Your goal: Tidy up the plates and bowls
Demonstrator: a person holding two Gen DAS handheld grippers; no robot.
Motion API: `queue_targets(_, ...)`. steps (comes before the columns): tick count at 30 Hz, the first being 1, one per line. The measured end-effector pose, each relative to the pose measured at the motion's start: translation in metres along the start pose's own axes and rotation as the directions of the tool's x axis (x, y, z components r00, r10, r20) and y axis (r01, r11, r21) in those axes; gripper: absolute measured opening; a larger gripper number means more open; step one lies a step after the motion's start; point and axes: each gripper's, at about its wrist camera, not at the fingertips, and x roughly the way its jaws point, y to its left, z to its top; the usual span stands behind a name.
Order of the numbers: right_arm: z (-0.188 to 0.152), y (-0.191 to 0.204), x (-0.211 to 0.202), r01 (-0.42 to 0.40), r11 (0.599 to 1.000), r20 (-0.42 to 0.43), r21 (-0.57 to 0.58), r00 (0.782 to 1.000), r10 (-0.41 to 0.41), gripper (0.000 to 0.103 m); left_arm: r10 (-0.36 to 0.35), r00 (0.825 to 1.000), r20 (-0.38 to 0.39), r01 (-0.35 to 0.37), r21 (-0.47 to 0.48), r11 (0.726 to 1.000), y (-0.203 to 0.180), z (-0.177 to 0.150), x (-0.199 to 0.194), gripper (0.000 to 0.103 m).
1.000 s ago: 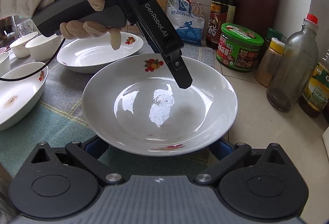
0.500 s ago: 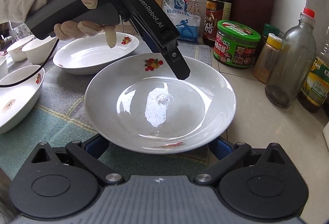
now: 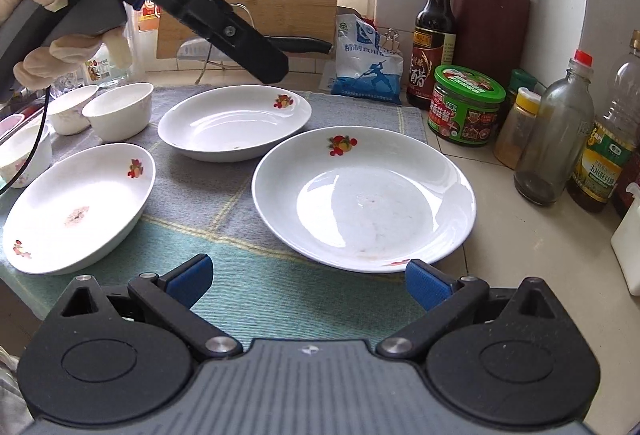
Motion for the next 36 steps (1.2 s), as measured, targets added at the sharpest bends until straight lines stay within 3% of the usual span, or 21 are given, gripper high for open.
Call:
queue_targets(6,0.003,0.032,-0.006,0.002,1.000,0.026,0.013,1.000,-0.002,0.103,0.097,0.995,0.028,-0.094,-0.080,0.992,0.000,-0.057,-0.044,0.090)
queue_targets(12,0.007,0.060,-0.011,-0.014,1.000,0.032,0.011,0.999,0.014,0.103,0.170,0.985,0.019,-0.164,-0.195,0.967,0.010,-0.110,-0.074,0.090)
queue_targets(16,0.007,0.081,-0.012,-0.019,1.000,0.026,-0.008,0.999,0.020,0.103,0.194,0.981,0.017,-0.187,-0.208,0.960,0.014,-0.135,-0.092,0.090)
queue_targets(28,0.015,0.139,-0.013,-0.007,0.999,0.007,-0.042,1.000,0.007,0.103,0.201,0.979,0.031,-0.193,-0.175,0.965,0.021,-0.188,-0.131,0.090)
queue_targets(36,0.019,0.161,-0.009,0.035,0.999,-0.048,-0.009,0.998,-0.035,0.103,0.156,0.988,0.005,-0.154,-0.121,0.981,0.028,-0.218,-0.134,0.091)
